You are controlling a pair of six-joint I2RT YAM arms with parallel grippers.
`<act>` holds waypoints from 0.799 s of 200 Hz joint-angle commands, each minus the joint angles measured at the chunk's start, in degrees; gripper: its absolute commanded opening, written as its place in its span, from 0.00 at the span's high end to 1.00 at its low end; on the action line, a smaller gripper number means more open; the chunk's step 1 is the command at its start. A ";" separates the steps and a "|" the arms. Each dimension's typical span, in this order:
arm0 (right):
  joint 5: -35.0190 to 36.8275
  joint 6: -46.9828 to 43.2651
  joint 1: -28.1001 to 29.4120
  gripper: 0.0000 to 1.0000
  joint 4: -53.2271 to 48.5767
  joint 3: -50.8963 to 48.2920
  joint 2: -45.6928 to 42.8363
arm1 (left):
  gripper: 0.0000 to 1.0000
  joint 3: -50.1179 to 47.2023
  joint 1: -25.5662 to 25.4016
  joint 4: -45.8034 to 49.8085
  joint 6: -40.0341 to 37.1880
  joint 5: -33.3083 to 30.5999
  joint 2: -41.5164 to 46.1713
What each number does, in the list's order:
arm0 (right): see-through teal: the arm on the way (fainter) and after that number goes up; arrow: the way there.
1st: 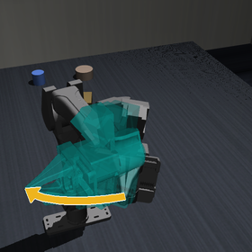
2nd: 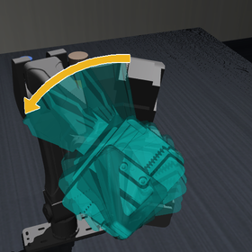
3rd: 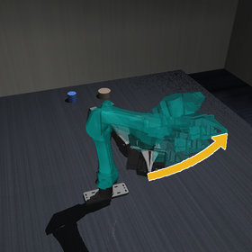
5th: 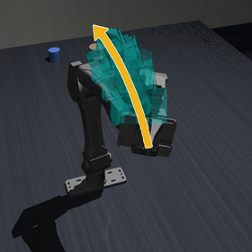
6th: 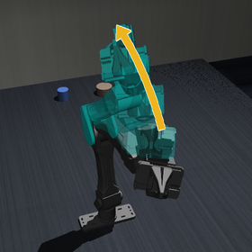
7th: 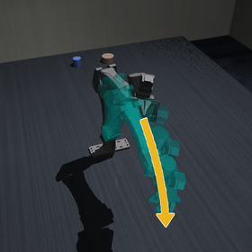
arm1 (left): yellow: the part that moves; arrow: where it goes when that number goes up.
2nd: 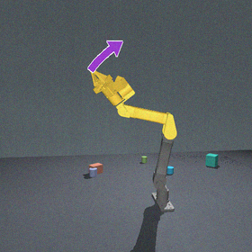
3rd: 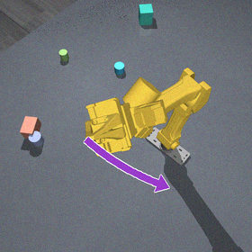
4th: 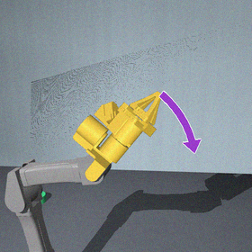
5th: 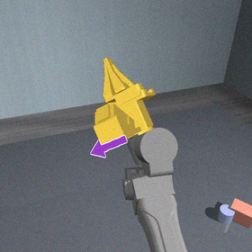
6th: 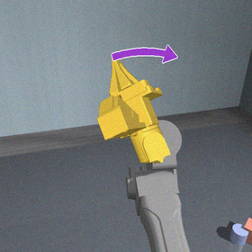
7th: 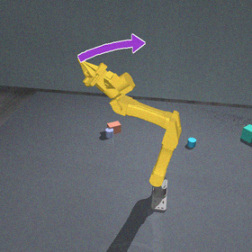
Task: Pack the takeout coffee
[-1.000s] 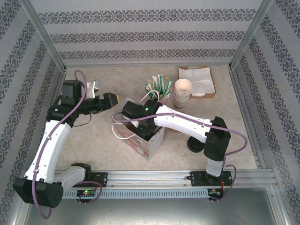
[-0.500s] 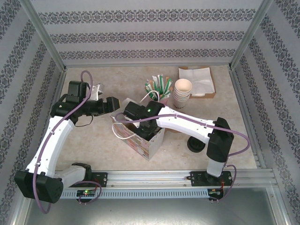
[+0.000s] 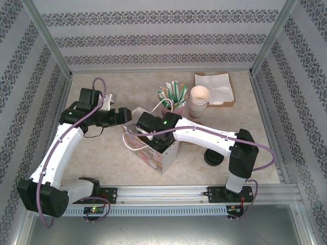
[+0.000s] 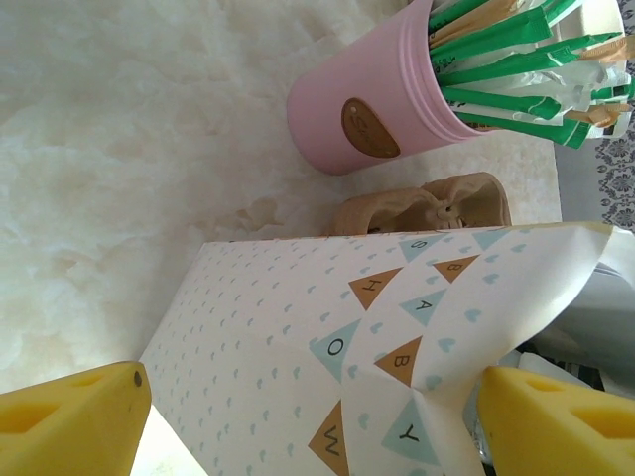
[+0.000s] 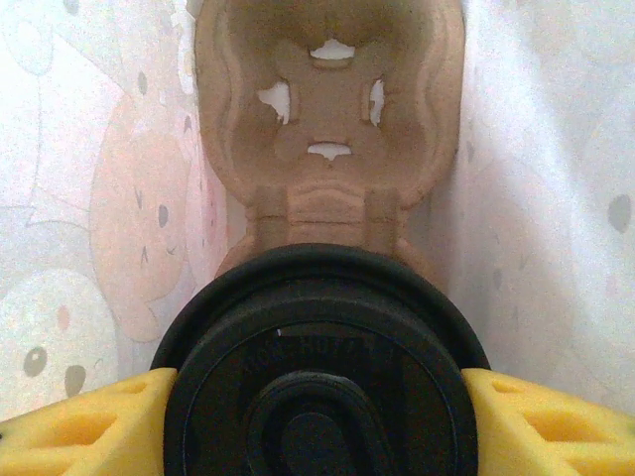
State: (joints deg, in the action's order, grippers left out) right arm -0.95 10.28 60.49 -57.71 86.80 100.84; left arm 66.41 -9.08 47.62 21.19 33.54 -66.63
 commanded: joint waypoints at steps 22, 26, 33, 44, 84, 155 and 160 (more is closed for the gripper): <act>-5.91 -0.97 0.79 0.45 -6.96 -6.71 6.03 | 0.14 2.39 -1.61 2.65 -0.91 -2.53 -0.72; -5.98 -1.05 0.85 0.45 -7.08 -6.86 6.24 | 0.14 2.47 -1.79 2.61 -0.89 -2.65 -0.69; -5.99 -1.18 0.88 0.46 -7.31 -7.11 6.51 | 0.14 2.56 -1.88 2.70 -0.89 -2.93 -0.70; -6.03 -1.30 1.12 0.46 -7.50 -7.60 6.78 | 0.14 2.58 -2.05 2.75 -0.73 -3.23 -0.82; -8.46 -0.97 1.39 0.46 -5.23 -10.62 6.63 | 0.14 3.02 -2.47 3.09 -0.53 -4.18 -0.97; -13.56 1.35 0.72 0.46 -0.32 -15.17 7.09 | 0.15 3.55 -3.27 3.26 0.06 -5.20 -1.16; -13.08 1.45 0.69 0.46 -0.34 -15.46 7.16 | 0.15 3.59 -3.36 3.26 0.09 -5.31 -1.21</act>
State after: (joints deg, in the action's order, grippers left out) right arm -2.94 9.30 60.16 -49.84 80.66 99.46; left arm 68.53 -11.57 48.88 21.23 29.69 -67.42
